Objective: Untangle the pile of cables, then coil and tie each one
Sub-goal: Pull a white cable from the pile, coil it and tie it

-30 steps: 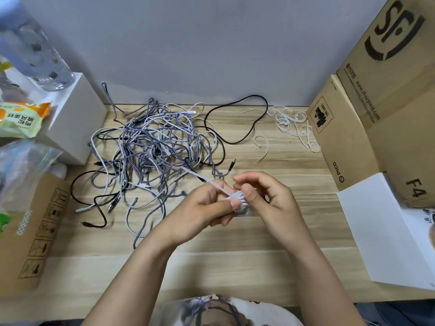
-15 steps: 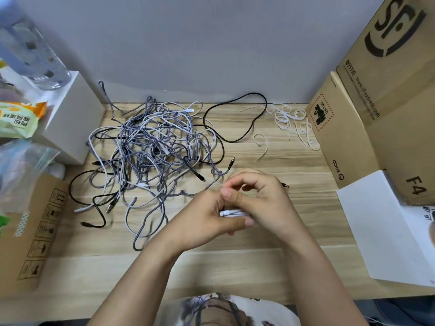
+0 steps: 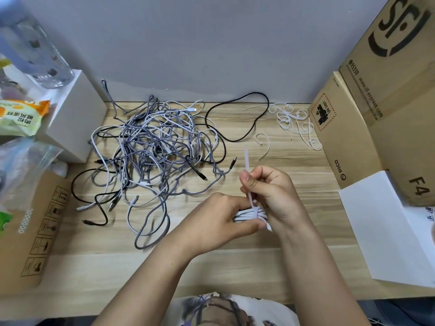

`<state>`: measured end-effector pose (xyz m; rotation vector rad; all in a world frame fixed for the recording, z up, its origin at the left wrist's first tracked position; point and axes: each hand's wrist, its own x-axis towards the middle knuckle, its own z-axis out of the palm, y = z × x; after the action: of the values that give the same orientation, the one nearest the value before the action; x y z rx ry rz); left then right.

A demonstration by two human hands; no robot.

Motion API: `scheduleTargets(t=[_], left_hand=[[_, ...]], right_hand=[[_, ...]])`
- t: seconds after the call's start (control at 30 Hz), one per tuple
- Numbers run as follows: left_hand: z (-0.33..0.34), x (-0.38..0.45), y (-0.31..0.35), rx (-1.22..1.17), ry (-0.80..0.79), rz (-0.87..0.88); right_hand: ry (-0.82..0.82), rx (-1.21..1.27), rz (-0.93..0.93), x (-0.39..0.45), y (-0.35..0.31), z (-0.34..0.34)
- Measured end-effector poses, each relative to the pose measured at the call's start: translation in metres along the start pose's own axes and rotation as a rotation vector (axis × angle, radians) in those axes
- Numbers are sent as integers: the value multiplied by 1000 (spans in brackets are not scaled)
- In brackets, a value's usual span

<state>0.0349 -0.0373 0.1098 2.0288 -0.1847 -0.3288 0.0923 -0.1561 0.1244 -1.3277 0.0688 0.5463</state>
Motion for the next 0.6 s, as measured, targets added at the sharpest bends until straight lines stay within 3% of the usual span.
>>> scheduleTargets(t=[0.1,0.27,0.37,0.43,0.6], left_hand=[[-1,4,-7,-198,-64,-38],[10,9,-23,-639,-79,-337],[22,18,-35,-853,-47,-469],[35,25,-40,-819,-42,-549],[63,33,-51,-538,-87,-672]], right_hand=[[-42,-54,10,5,7,-7],[-250,-258,79,-1,27,-41],[-238,-269,130,-2,46,-62],[-193,-324,150,2,59,-72],[-311,-430,293,14,76,-93]])
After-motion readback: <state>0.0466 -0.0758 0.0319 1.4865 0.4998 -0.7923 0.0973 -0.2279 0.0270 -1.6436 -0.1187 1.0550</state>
